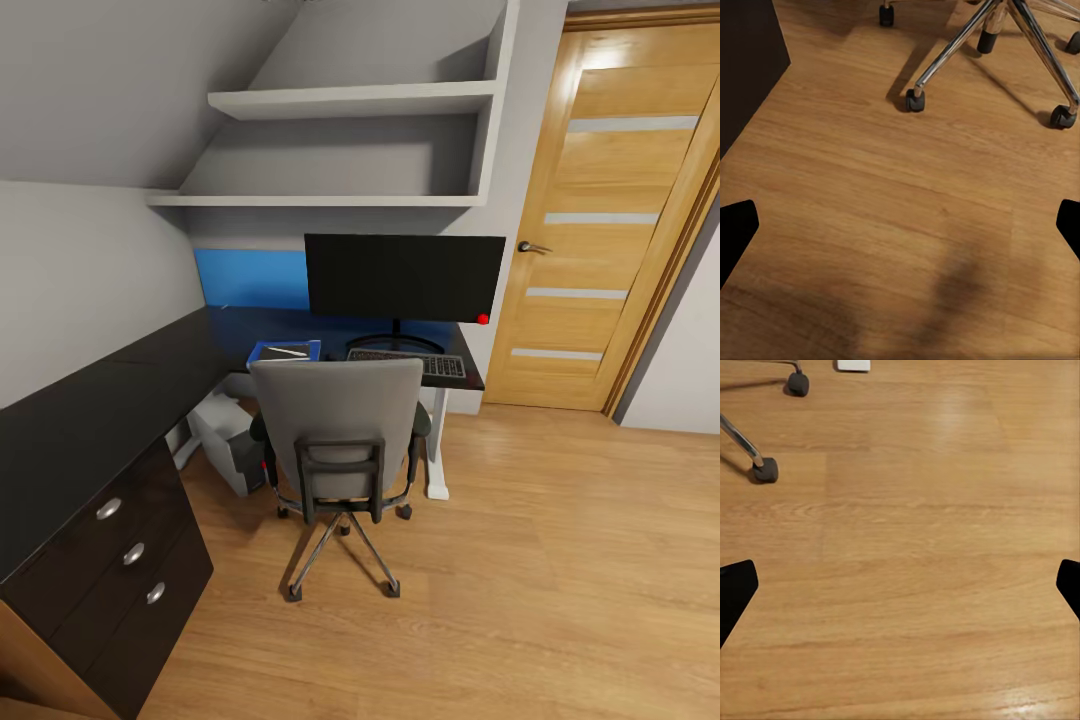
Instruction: In the bedroom, organize the workspace by keeping the computer under the desk, ensuring the monitor is on the desk, placing the keyboard on the desk next to the monitor, placing the mouse on the desk next to the keyboard, moving the folder from the swivel chair onto the desk next to the mouse, stacking the notebook on top of the folder with the pen on top of the notebook, and positioning the swivel chair next to the desk.
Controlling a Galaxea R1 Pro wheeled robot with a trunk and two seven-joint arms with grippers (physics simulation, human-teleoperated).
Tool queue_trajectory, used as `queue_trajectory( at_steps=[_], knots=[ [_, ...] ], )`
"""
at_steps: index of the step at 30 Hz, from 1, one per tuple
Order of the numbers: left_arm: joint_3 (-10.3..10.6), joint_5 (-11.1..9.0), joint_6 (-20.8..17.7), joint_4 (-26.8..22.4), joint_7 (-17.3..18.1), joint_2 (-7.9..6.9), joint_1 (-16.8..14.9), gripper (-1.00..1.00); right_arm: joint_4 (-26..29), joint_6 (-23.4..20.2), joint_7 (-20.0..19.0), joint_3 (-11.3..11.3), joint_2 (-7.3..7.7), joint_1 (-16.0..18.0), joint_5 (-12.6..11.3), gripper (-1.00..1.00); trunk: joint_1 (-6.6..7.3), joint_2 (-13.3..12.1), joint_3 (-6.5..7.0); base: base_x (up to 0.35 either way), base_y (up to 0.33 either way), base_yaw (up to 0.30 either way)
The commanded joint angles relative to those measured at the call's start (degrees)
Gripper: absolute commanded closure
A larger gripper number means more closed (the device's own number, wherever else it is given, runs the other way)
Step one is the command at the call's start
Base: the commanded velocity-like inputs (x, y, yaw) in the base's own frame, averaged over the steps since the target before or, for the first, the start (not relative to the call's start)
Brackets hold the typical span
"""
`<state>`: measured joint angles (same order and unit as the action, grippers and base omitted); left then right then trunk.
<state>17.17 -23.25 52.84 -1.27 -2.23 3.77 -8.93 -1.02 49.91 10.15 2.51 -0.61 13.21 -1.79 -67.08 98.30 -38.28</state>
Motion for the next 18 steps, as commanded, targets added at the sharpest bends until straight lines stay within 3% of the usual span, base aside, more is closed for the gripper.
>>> queue_trajectory(
  at_steps=[1, 18],
  knots=[
    [0.5, -0.3, 0.2, 0.0, -0.2, 0.01, 0.0, -1.0, -0.1, 0.3, -0.2, 0.2, -0.01, 0.1, -0.2, -1.0, 0.01, 0.0, -0.05, 0.0, 0.0, 0.0],
    [0.5, -0.3, 0.2, 0.0, -0.2, 0.01, 0.0, -1.0, -0.1, 0.3, -0.2, 0.2, 0.0, 0.1, -0.2, -1.0, 0.01, 0.0, -0.05, 0.0, 0.0, 0.0]
  ],
)
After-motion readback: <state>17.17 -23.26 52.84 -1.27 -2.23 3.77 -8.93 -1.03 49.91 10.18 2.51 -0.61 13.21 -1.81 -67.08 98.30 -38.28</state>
